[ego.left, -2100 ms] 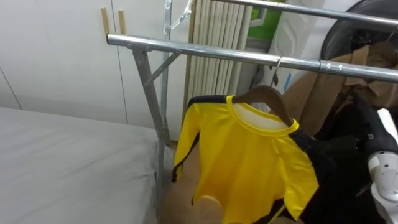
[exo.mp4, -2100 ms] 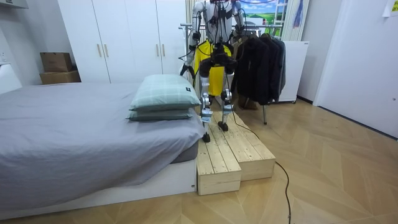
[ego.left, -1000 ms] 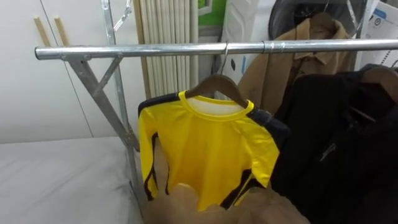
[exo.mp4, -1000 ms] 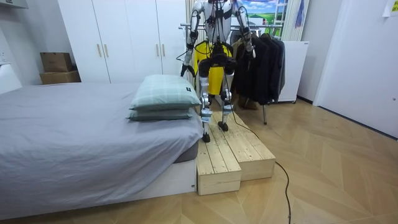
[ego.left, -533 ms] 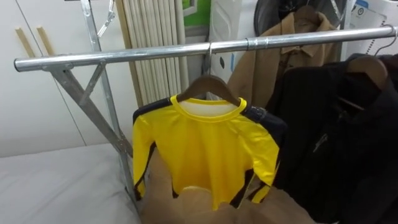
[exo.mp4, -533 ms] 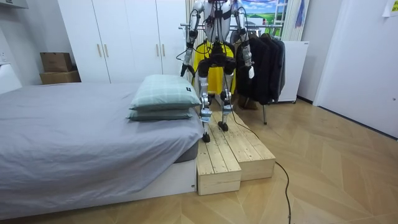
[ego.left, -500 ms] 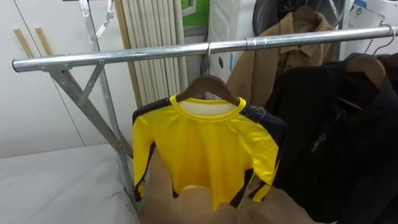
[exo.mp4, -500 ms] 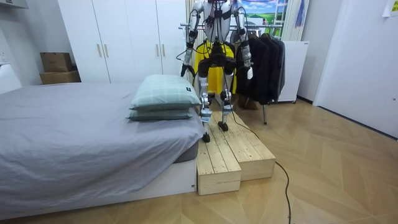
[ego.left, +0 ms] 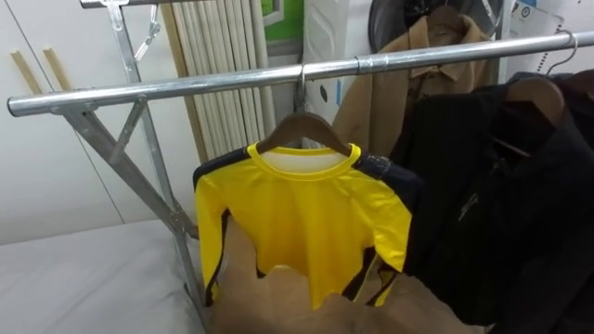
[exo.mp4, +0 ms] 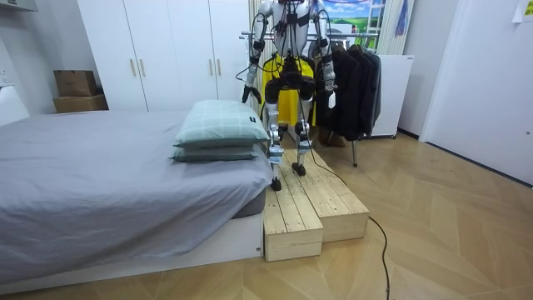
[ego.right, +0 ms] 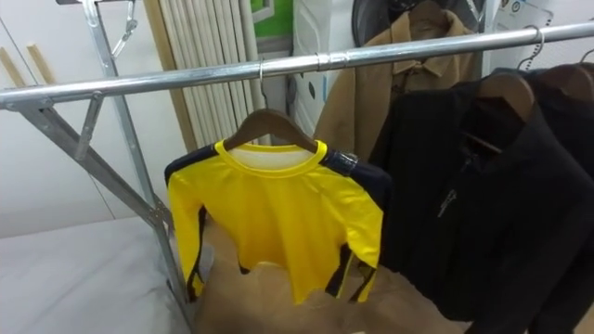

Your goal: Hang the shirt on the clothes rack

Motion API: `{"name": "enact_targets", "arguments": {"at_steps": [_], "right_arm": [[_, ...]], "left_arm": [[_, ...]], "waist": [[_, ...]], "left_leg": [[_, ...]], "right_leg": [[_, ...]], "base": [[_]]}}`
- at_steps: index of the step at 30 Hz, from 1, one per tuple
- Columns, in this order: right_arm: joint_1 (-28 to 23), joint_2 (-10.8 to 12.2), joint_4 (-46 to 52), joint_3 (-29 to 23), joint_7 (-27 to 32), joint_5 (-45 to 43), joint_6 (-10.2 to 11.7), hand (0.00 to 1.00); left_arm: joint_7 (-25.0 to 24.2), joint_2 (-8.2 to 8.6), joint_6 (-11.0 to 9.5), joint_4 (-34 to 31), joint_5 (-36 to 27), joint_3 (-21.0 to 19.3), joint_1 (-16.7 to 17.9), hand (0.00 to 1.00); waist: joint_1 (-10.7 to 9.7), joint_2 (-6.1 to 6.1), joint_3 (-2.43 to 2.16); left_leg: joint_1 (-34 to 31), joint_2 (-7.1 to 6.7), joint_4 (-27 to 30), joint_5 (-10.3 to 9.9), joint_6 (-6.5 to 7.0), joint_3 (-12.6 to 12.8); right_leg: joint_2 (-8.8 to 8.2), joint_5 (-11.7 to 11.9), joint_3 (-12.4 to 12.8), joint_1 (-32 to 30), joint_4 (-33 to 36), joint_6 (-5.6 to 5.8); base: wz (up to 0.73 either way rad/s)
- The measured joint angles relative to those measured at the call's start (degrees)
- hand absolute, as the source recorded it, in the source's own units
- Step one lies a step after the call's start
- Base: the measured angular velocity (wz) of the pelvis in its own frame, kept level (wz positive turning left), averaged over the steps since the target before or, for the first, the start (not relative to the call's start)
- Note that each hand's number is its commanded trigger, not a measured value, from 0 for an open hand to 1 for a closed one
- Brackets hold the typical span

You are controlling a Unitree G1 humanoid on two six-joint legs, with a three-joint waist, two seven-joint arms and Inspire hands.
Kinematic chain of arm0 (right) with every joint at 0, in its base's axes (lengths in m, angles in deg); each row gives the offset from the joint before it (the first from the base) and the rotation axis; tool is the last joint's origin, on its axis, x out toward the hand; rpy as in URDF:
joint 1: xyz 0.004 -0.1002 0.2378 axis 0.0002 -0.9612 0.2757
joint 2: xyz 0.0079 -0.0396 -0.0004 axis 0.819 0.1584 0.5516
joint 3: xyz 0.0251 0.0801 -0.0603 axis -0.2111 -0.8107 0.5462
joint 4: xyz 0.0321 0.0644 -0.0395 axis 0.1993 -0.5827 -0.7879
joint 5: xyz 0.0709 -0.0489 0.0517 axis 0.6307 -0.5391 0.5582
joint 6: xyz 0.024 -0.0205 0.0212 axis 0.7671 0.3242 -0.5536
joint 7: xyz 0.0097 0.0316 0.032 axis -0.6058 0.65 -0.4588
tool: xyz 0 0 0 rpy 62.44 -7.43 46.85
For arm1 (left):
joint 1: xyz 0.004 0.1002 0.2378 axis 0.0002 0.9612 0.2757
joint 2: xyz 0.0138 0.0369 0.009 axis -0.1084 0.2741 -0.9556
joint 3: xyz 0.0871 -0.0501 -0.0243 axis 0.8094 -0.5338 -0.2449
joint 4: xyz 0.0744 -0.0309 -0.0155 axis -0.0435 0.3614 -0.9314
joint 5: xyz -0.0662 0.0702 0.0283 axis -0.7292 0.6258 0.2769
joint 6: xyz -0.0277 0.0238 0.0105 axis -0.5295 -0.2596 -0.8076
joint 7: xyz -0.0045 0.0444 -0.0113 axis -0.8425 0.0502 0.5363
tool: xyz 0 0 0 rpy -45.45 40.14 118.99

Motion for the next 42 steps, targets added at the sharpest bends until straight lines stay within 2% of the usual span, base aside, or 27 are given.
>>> {"name": "enact_targets", "arguments": {"at_steps": [7, 12, 22, 34, 35, 36, 37, 38, 39, 40, 41, 42], "right_arm": [[1.26, -0.11, 1.58, 2.66, 0.09, -0.74, 0.30, 0.00], [1.85, 0.25, 1.70, 3.17, -0.83, 1.46, 1.41, 0.00], [1.45, 0.43, 1.45, 2.99, -2.30, 2.60, 2.03, 0.00], [2.14, 0.10, 1.43, 2.99, -2.86, -1.55, 2.58, 0.00], [2.14, 0.09, 1.41, 3.04, -2.92, -1.59, 2.58, 0.00], [2.19, 0.03, 1.31, 3.23, -2.92, -1.52, 2.58, 0.00], [2.25, -0.07, 1.31, 3.42, -2.92, -1.57, 2.58, 0.00], [2.27, -0.33, 1.27, 4.28, -2.93, -1.71, 2.58, 0.00], [2.52, -0.56, 1.16, 5.19, -2.96, -2.17, 2.58, 0.00], [2.91, -0.70, 1.12, 5.56, -2.97, -2.98, 2.57, 0.00], [4.14, -1.09, 1.15, 5.92, -2.97, -5.20, 2.57, 0.00], [5.72, -1.59, 1.13, 6.07, -2.92, -7.95, 2.58, 0.00]], "left_arm": [[1.68, -0.05, -0.94, -0.13, 0.02, 0.90, -0.43, 0.00], [3.91, 0.41, -2.08, -0.11, 0.04, 0.79, -0.40, 0.00], [4.79, 0.71, -2.28, -0.08, 0.10, 0.81, -0.26, 0.00], [2.56, 0.04, -2.63, 1.11, -0.05, 0.88, -0.29, 0.00], [2.46, -0.03, -2.75, 1.11, -0.05, 0.90, -0.38, 0.00], [2.46, 0.04, -2.96, 0.84, -0.04, 0.87, -0.33, 0.00], [2.46, 0.00, -3.01, 0.74, -0.01, 0.84, 0.00, 0.00], [2.46, -0.19, -3.08, 0.55, 0.00, 0.85, 0.33, 0.00], [2.46, -0.57, -3.16, 0.09, 0.00, 0.85, 0.51, 0.00], [2.46, -0.91, -3.20, -0.10, 0.08, 0.85, 0.62, 0.00], [2.46, -1.18, -3.22, -0.19, 0.17, 0.77, 0.39, 0.00], [2.45, -0.69, -3.26, -0.45, 0.35, 0.78, 0.11, 0.00]], "waist": [[0.72, -0.93, 0.39], [0.99, -1.51, 0.43], [0.80, -1.59, 0.38], [0.97, -1.46, 0.31], [0.92, -1.35, 0.33], [1.44, -0.97, 0.35], [1.86, -0.99, 0.35], [2.30, -0.86, 0.18], [2.60, -1.69, 0.29], [2.71, -1.95, 0.39], [2.96, -1.79, 0.29], [2.89, -1.70, 0.26]], "left_leg": [[-0.05, -0.02, -0.04, 0.01, 0.01, 0.02], [-0.05, 0.04, -0.07, 0.01, 0.01, -0.01], [-0.14, 0.19, -0.34, 0.00, 0.00, 0.01], [-0.07, 0.31, -0.26, 0.00, -0.01, -0.18], [-0.09, 0.54, -0.25, 0.00, -0.01, -0.32], [-0.03, 0.93, -0.22, -0.10, -0.19, 0.28], [0.03, 1.09, -0.10, -0.21, -0.37, 0.45], [0.02, 1.87, 0.15, -0.47, -0.60, 0.76], [-0.11, 1.53, 0.65, -0.82, -1.07, 0.50], [-0.52, 1.34, 1.41, -1.03, -1.32, -0.14], [-1.74, 1.50, 2.84, -1.18, -1.56, -0.38], [-3.31, 1.85, 4.06, -0.90, -1.96, -0.41]], "right_leg": [[0.03, 0.00, -0.02, -0.06, 0.16, 0.00], [0.07, -0.01, -0.04, -0.03, 0.08, 0.00], [0.23, 0.04, -0.08, 0.10, -0.64, -0.03], [0.14, 0.03, -0.45, 0.29, -0.66, -0.03], [0.12, -0.03, -1.09, 0.37, -0.61, -0.09], [-0.18, -0.52, -4.11, 0.28, -0.18, -0.72], [-0.38, -0.94, -5.78, 0.04, 0.58, -1.11], [-1.43, -2.89, -10.41, -0.65, 3.11, -1.83], [-2.40, -4.69, -12.75, -1.73, 5.82, -2.46], [-2.58, -5.17, -12.75, -2.13, 6.60, -2.76], [-2.81, -5.60, -12.76, -2.59, 6.71, -3.13], [-3.15, -5.35, -14.05, -2.75, 5.79, -3.48]], "base": [[0.00], [0.00], [0.00], [0.01], [0.00], [-0.04], [-0.07], [0.05], [0.14], [0.17], [0.25], [0.32]]}}
